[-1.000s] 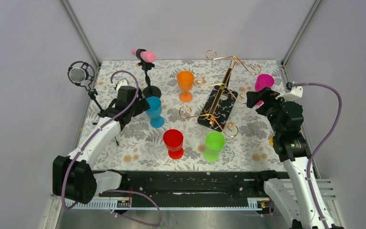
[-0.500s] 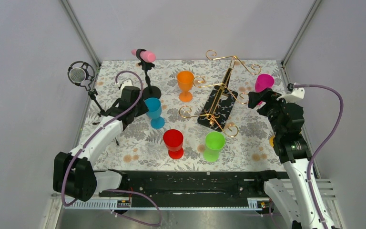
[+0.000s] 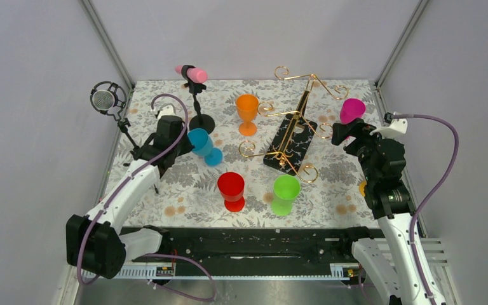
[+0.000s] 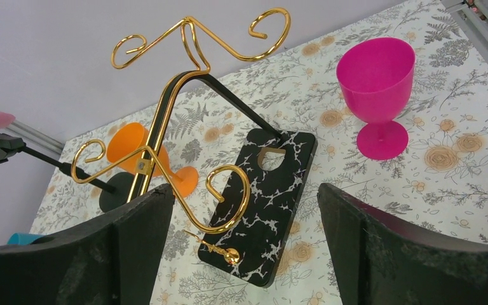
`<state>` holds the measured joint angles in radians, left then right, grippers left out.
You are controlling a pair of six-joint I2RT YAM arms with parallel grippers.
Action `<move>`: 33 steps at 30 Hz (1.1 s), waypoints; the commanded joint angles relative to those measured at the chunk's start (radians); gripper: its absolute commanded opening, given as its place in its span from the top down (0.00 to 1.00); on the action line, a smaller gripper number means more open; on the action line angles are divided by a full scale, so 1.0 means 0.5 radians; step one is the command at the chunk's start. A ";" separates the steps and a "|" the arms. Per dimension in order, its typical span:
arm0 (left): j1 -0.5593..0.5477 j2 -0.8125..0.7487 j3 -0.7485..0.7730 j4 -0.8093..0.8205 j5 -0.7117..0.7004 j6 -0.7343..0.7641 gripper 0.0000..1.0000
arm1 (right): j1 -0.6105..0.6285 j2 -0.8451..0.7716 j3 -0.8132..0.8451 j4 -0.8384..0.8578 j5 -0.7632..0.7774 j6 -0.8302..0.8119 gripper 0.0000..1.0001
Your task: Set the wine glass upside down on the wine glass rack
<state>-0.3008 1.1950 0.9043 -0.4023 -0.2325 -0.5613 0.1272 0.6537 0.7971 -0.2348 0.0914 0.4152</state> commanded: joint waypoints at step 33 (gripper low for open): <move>-0.009 -1.341 0.005 0.548 0.943 0.488 1.00 | 0.606 0.257 0.379 0.011 -0.416 0.049 0.15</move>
<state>-0.3012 0.5270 0.9241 -0.2619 0.1310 -0.3122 0.2871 0.7540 0.8917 -0.2333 -0.1703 0.4568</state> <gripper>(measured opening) 0.068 0.845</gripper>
